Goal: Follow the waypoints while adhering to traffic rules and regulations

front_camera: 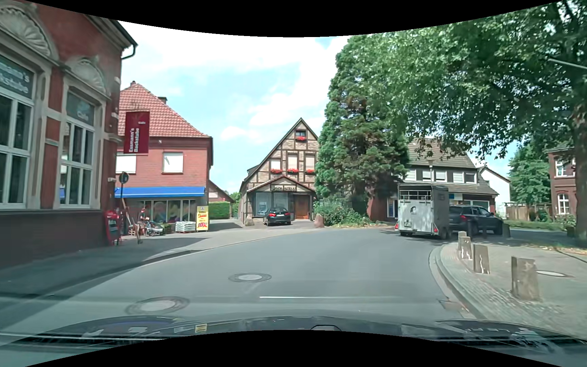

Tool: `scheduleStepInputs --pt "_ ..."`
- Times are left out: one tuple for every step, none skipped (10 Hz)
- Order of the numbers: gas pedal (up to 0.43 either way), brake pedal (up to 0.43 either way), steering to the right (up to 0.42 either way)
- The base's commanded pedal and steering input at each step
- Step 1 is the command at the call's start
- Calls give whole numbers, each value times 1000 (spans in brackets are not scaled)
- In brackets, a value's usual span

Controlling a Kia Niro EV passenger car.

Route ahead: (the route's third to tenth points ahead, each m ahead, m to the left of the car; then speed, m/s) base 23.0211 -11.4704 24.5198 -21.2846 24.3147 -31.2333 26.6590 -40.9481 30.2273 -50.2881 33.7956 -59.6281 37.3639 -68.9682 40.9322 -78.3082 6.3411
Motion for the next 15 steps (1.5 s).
scheduleStepInputs --pt "98 0 97" --pt "98 0 99" --pt "98 0 101" --pt "98 0 109" --pt "98 0 118" --pt "98 0 127" --pt "98 0 131" --pt "98 0 132" --pt "98 0 132" --pt "98 0 134" --pt "98 0 136" --pt "98 0 139" --pt "98 0 145" --pt "98 0 154" --pt "98 0 160"
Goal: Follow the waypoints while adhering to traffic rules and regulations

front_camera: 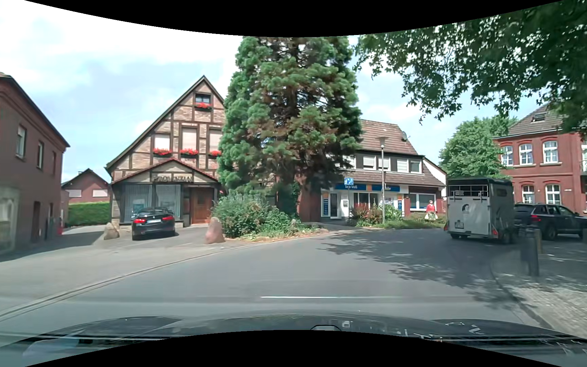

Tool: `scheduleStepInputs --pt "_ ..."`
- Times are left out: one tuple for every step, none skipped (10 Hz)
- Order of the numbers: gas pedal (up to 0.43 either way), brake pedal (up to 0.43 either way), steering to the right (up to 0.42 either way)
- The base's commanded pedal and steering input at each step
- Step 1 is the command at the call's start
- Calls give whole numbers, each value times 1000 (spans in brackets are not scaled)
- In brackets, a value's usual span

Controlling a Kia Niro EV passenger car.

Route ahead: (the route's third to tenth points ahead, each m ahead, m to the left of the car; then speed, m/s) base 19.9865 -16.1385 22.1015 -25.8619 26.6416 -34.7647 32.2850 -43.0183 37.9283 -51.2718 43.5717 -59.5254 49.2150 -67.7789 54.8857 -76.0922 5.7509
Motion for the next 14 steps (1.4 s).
scheduleStepInputs --pt "98 0 167" --pt "98 0 175" --pt "98 0 181" --pt "98 0 190" --pt "98 0 202" --pt "98 0 212" --pt "98 0 223" --pt "98 0 232" --pt "98 0 237" --pt "98 0 239" --pt "110 0 243" --pt "118 0 249" --pt "118 0 254" --pt "118 0 259"
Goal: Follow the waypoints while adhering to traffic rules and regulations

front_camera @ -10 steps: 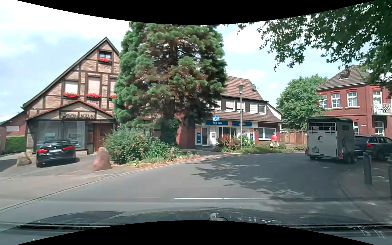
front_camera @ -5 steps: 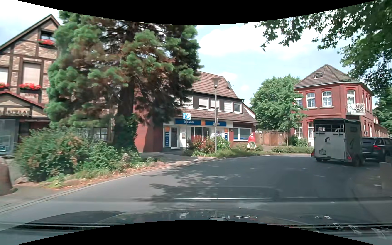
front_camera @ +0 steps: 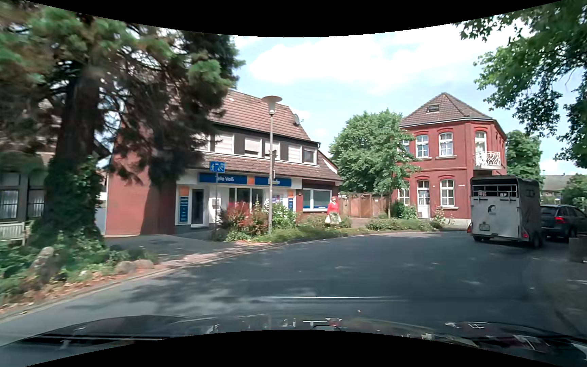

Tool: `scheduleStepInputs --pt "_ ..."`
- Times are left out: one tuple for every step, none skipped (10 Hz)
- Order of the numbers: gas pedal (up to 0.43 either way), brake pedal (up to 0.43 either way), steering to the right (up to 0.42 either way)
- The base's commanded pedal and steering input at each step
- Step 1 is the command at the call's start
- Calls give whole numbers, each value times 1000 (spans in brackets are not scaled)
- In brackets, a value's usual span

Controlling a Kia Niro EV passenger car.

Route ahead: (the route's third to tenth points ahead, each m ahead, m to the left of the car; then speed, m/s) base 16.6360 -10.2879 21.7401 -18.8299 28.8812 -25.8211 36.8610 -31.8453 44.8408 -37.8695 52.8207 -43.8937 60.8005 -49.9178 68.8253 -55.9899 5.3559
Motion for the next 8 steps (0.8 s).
scheduleStepInputs --pt "118 0 264" --pt "118 0 268" --pt "130 0 274" --pt "130 0 277" --pt "130 0 277" --pt "130 0 277" --pt "130 0 277" --pt "130 0 274"
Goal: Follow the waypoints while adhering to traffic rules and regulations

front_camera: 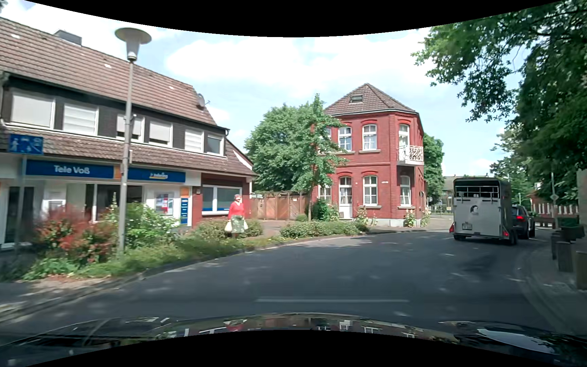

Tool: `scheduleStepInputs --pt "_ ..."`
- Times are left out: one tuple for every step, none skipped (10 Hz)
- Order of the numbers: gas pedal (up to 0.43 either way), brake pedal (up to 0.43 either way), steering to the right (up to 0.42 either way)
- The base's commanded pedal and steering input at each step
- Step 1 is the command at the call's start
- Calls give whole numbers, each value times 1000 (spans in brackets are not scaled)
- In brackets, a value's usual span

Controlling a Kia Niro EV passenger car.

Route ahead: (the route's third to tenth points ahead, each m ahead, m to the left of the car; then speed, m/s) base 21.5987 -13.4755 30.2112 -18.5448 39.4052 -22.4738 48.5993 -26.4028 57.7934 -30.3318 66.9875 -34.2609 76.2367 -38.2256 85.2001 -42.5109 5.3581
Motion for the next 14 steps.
scheduleStepInputs --pt "138 0 265" --pt "150 0 259" --pt "157 0 258" --pt "157 0 262" --pt "157 0 269" --pt "157 0 279" --pt "157 0 287" --pt "157 0 289" --pt "157 0 287" --pt "157 0 280" --pt "169 0 271" --pt "177 0 260" --pt "177 0 252" --pt "177 0 248"
